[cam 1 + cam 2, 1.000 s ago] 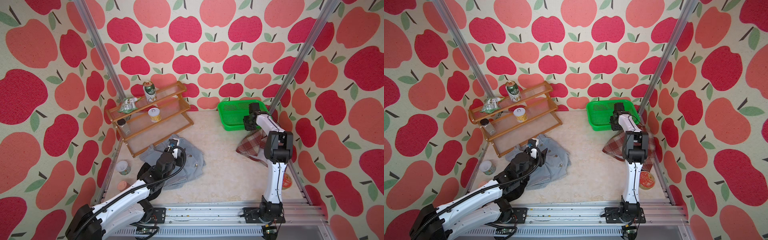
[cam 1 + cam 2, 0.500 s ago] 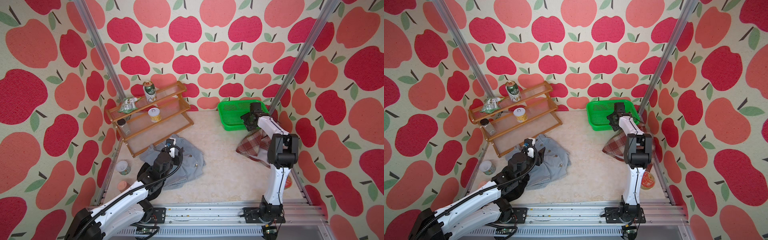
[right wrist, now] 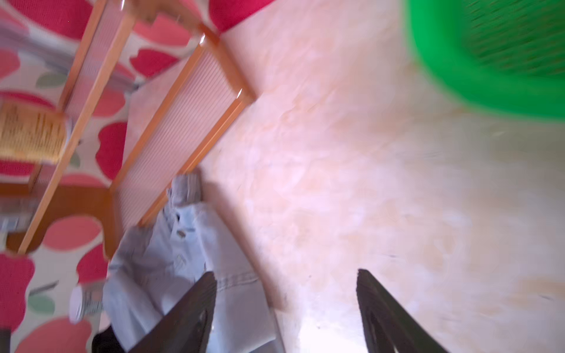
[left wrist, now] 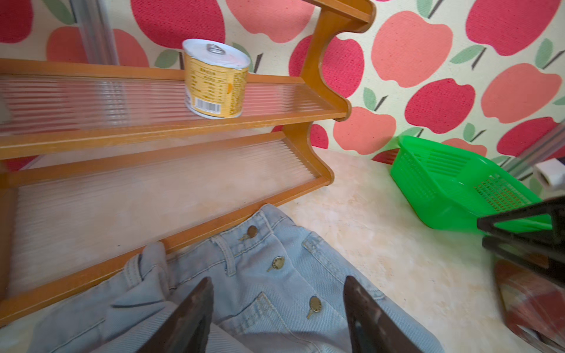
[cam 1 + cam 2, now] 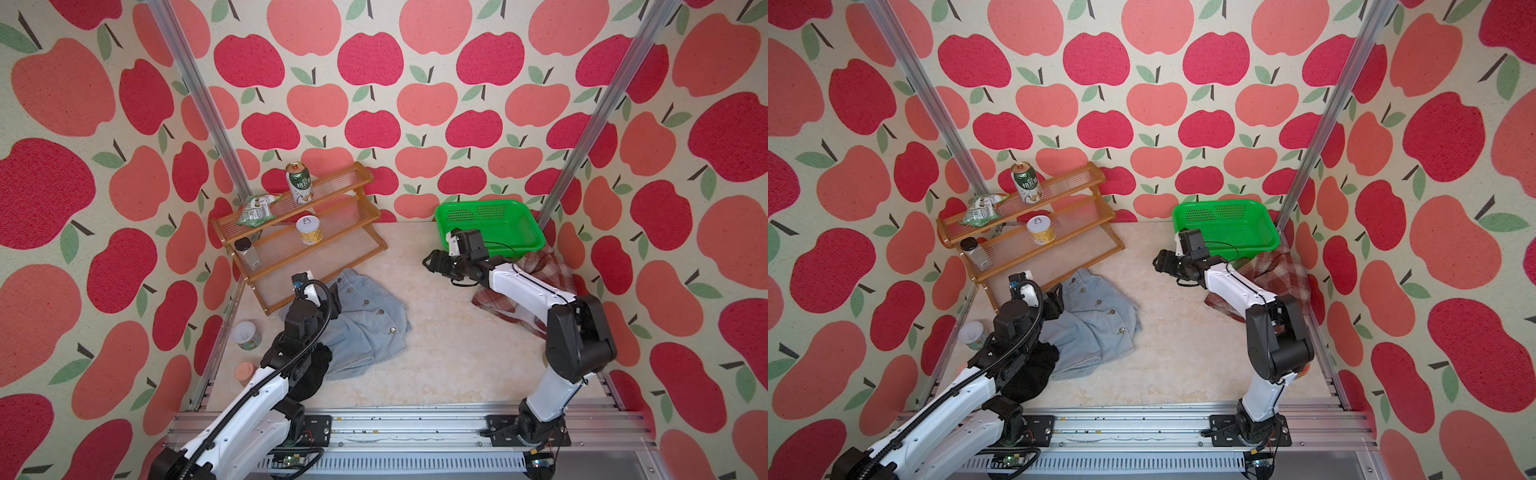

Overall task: Roll up the skirts
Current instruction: Move the skirt to the center of the board.

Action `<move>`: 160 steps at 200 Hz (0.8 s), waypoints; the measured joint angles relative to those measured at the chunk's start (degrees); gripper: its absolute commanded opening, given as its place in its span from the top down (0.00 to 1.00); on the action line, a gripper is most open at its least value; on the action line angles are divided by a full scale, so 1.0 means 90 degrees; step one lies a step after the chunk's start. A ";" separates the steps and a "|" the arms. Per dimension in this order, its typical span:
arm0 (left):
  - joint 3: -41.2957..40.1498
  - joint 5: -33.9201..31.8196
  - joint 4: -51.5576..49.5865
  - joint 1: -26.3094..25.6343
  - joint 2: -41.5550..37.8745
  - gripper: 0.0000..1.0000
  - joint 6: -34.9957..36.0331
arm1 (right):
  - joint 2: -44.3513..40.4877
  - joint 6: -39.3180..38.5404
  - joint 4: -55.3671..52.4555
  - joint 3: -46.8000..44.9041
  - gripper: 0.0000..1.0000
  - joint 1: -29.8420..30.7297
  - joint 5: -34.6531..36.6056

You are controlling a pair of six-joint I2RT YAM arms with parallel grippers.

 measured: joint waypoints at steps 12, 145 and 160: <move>-0.0046 0.0070 -0.0029 0.0172 -0.0024 0.32 -0.0202 | 0.0294 -0.0245 0.0114 -0.0002 0.25 0.0182 -0.0481; -0.0396 0.0136 -0.0748 0.0374 -0.1224 0.30 -0.0702 | 0.2047 -0.1107 0.0884 0.0447 0.93 0.1115 -0.2701; -0.0410 0.0136 -0.0787 0.0376 -0.1263 0.30 -0.0755 | 0.2115 -0.1124 0.0763 0.0522 0.99 0.1107 -0.2625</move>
